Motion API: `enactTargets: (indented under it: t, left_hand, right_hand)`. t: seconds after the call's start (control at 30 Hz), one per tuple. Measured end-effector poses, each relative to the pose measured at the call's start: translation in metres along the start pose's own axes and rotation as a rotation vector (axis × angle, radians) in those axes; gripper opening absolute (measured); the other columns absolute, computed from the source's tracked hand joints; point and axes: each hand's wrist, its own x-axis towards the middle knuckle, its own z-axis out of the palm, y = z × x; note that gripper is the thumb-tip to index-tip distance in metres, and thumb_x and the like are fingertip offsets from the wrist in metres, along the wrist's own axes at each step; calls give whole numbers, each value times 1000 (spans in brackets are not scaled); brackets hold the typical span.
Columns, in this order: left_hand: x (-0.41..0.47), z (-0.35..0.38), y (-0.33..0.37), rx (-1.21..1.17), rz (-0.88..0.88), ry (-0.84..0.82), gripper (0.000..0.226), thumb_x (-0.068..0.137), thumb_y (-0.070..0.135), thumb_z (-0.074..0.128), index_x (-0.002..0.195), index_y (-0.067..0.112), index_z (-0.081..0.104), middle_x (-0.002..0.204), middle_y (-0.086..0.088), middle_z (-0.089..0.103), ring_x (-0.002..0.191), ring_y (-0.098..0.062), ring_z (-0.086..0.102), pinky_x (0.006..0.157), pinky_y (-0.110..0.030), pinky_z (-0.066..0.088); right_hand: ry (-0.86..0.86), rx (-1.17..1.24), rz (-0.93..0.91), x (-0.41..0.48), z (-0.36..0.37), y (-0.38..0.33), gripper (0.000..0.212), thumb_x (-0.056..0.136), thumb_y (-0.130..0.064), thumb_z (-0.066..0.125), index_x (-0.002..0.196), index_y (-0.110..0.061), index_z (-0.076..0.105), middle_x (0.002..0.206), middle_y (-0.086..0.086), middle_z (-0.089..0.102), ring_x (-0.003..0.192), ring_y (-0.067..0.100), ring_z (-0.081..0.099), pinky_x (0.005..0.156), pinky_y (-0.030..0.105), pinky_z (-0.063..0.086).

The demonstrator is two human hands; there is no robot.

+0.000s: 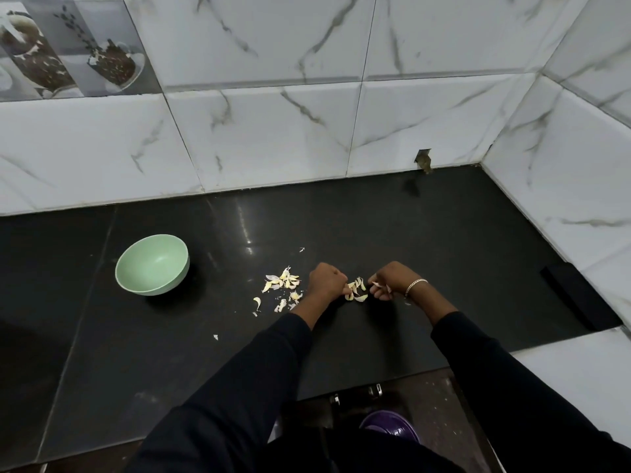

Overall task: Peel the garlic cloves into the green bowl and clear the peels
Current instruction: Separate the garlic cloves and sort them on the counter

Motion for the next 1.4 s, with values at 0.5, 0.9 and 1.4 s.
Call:
enactTargets:
  t: [0.5, 0.9, 1.4]
  left_hand:
    - [5, -55, -19, -62, 88, -24, 18, 95, 1, 53, 83, 2, 67, 76, -15, 69, 64, -27, 73, 75, -36, 63]
    - [-11, -150, -61, 140, 231, 193, 13, 91, 0, 61, 89, 6, 73, 80, -14, 75, 51, -13, 67, 53, -24, 57]
    - [-26, -142, -90, 759, 379, 86, 7, 85, 25, 60, 86, 26, 53, 88, 4, 63, 84, -25, 64, 71, -34, 48]
  right_hand:
    - [155, -40, -89, 5, -6, 0, 8, 87, 3, 64, 85, 8, 70, 85, 23, 73, 84, 36, 74, 88, 48, 60]
    - [239, -420, -497, -14, 42, -39, 10, 83, -10, 70, 74, -7, 74, 60, -14, 64, 58, -2, 61, 59, 13, 46]
    - [-20, -645, -625, -1, 157, -44, 12, 76, -10, 74, 87, -15, 75, 77, -2, 65, 80, 22, 66, 72, 27, 51]
